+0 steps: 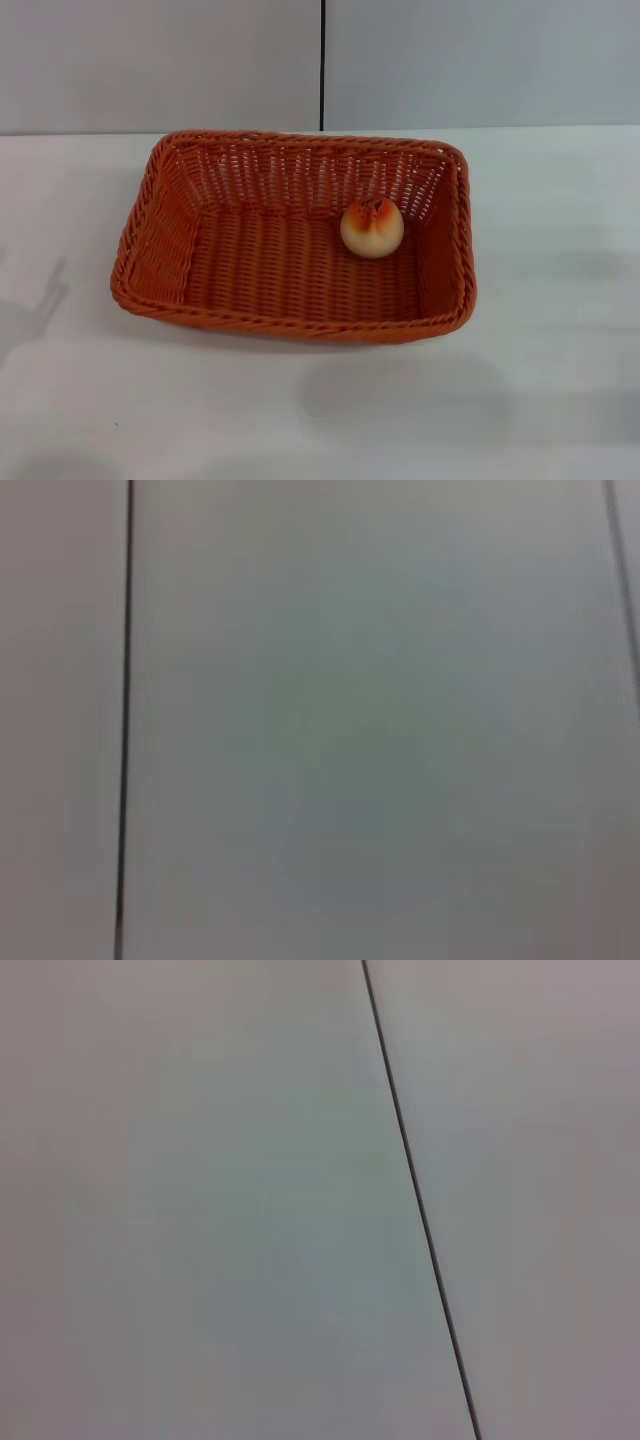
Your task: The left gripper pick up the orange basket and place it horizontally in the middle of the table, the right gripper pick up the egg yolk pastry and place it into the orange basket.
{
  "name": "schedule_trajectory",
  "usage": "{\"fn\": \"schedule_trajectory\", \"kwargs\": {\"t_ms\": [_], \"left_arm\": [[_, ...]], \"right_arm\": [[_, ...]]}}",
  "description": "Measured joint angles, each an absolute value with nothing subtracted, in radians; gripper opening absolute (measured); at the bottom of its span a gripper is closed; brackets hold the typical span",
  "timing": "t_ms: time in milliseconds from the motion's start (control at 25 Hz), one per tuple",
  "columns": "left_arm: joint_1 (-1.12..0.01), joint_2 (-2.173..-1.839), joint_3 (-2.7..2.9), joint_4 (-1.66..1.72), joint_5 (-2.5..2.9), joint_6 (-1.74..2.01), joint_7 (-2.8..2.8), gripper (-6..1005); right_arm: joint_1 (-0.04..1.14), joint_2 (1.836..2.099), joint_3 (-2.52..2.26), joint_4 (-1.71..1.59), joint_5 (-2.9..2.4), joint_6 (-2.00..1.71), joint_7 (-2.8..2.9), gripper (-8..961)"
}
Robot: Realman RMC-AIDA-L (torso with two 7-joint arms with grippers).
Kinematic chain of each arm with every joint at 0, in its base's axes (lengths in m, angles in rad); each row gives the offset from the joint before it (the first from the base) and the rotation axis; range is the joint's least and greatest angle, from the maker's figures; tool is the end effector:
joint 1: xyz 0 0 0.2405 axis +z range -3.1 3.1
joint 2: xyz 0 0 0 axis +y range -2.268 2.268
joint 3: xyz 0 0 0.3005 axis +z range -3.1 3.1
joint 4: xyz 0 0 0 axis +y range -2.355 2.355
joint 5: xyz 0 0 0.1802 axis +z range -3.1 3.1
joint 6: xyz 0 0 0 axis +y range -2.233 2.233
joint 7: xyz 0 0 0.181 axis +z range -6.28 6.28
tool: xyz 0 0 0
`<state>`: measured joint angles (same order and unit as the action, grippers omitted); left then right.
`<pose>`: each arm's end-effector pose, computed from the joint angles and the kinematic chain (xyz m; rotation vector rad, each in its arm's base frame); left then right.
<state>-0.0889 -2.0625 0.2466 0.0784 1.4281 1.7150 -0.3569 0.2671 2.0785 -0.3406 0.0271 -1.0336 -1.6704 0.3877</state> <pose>-0.3777 0.2155 0.0209 -1.6088 -0.4123 -0.8179 0.3604 0.2802 0.0415 -1.3451 0.4658 0.9678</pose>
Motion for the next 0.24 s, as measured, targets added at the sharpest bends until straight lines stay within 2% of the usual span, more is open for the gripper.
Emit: {"fn": "schedule_trajectory", "kwargs": {"t_ms": [240], "left_arm": [[-0.106,-2.063,0.243,0.065,1.428,1.664,-0.363,758]], "right_arm": [[0.288,2.079,-0.337,0.042,-1.034,-1.646,0.386,584]]}}
